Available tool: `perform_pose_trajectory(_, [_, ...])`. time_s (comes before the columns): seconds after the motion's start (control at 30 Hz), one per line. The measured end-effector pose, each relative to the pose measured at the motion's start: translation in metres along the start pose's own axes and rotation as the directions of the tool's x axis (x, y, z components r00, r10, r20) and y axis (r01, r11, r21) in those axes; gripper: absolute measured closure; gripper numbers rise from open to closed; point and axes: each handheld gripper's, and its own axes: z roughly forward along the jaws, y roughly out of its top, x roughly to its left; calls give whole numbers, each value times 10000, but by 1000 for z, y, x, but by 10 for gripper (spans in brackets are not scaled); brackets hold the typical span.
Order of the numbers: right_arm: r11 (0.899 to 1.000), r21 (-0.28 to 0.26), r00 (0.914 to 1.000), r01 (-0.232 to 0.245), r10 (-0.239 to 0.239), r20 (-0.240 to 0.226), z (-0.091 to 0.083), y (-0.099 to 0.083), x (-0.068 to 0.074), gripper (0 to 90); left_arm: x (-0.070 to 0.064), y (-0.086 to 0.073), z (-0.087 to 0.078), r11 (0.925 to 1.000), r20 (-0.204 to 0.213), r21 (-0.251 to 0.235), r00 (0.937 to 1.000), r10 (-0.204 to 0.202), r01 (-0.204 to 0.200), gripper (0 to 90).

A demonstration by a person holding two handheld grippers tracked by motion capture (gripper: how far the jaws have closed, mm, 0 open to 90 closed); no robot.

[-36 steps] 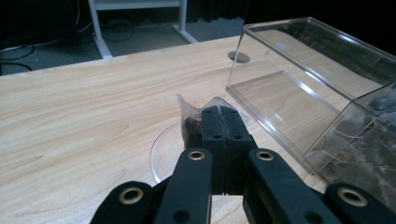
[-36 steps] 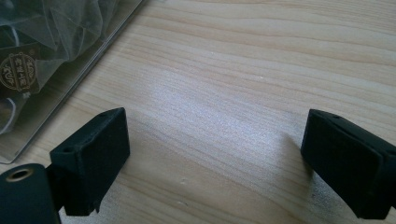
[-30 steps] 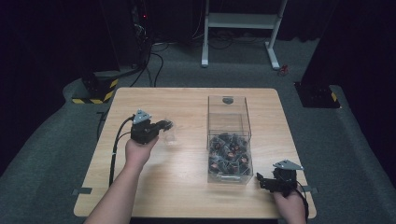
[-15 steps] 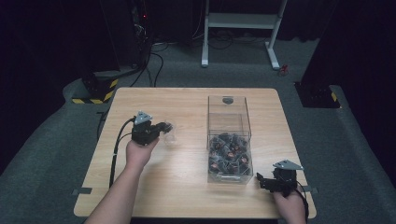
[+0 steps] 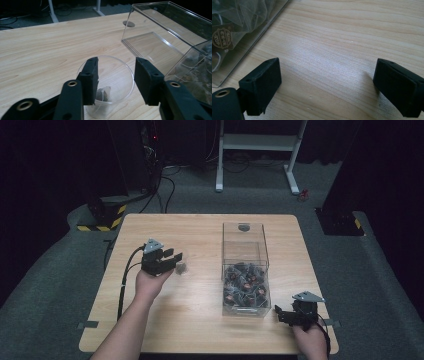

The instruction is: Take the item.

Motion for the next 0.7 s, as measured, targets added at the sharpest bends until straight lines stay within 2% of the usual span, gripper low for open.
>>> perform_pose_trajectory(0.3, [10000, -3, 10000, 5, -5, 0, 0, 0, 0, 78, -5, 3, -5, 10000, -99, 24, 9999, -47, 47, 390])
perform_pose_trajectory(0.7, [10000, -2, 10000, 3, -3, 1, 0, 0, 0, 78, -9, -1, -14, 9999, 98, 73, 9998, 143, -144, 268])
